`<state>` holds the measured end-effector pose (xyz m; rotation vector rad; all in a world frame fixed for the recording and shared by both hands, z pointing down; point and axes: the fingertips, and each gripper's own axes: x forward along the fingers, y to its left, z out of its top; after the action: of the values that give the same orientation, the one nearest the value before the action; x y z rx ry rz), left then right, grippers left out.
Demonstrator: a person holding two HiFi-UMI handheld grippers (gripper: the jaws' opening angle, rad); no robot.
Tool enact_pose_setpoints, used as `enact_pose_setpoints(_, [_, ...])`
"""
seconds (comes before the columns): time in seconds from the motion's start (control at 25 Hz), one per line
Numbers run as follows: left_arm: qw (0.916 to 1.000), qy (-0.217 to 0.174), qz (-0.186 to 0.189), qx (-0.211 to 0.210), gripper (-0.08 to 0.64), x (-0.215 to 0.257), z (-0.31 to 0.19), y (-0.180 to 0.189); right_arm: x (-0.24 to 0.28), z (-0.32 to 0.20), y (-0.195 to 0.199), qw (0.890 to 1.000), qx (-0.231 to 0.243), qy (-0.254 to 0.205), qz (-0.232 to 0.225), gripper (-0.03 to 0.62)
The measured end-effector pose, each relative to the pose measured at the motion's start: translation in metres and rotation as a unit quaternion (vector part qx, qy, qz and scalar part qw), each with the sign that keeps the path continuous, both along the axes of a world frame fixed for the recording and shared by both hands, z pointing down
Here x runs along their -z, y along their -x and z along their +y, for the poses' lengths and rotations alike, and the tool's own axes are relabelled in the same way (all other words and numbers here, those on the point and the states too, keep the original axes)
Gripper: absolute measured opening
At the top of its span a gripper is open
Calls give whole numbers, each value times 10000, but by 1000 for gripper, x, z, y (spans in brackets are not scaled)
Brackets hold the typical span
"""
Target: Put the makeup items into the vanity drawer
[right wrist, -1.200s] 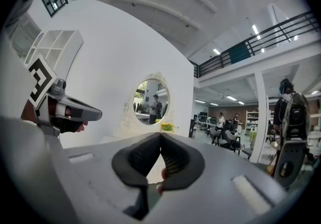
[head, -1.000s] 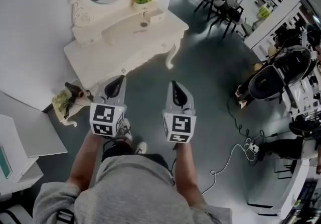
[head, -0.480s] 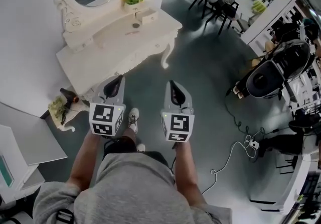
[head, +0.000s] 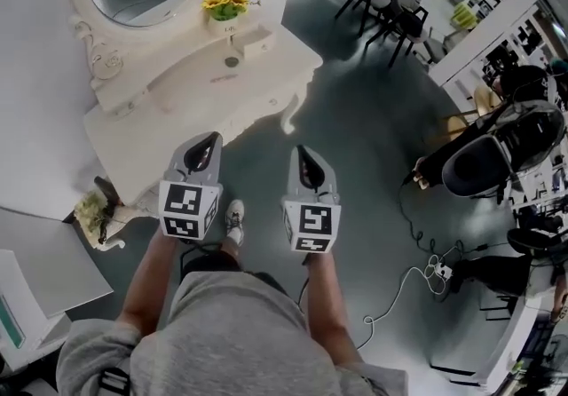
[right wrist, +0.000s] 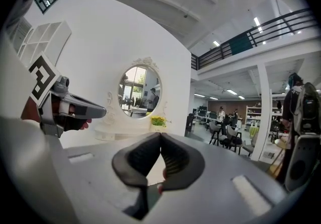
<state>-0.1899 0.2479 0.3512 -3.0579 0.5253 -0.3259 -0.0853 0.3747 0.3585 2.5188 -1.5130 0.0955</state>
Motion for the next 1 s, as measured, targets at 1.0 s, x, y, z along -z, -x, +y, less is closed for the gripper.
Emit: enact_pose_setpoints(1.0, [9945,560,-400,793,11,-41,-228,-140,-37,-260,-152,9920,1107,592,-154,3])
